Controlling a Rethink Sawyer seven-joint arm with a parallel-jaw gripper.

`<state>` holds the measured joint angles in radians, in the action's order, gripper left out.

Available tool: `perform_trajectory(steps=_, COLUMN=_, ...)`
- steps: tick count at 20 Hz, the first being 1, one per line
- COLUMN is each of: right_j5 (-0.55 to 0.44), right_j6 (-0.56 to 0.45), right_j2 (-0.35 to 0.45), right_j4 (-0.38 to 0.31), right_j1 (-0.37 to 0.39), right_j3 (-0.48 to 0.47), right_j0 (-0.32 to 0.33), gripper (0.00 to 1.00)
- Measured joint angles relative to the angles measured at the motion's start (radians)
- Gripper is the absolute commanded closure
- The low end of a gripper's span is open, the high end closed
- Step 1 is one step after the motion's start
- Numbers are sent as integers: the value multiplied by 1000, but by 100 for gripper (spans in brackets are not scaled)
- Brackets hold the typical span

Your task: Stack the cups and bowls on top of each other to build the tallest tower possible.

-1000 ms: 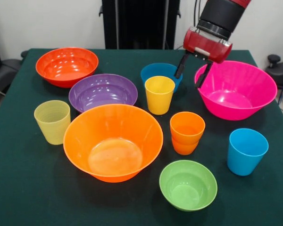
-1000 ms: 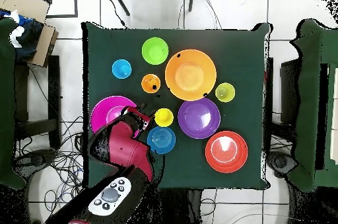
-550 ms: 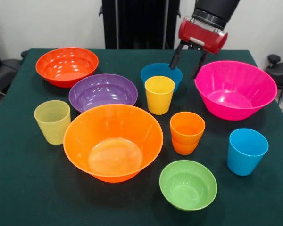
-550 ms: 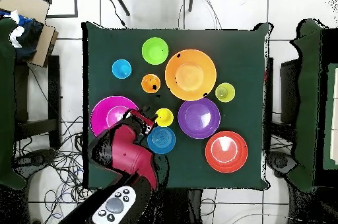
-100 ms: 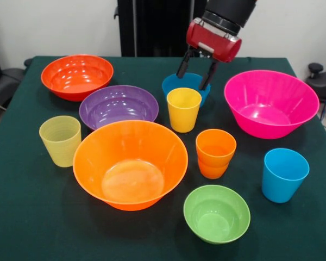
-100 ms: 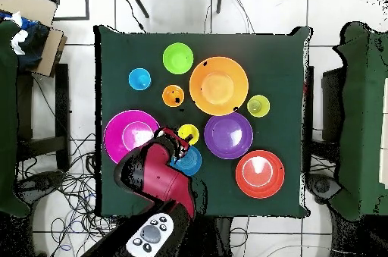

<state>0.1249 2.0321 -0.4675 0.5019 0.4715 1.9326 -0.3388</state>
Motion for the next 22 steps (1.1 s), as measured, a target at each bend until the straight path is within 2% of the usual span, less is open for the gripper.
perform_trajectory(steps=22, right_j5=45, right_j6=0, right_j2=26, right_j4=0, right_j1=-91, right_j3=-1, right_j0=13, gripper=0)
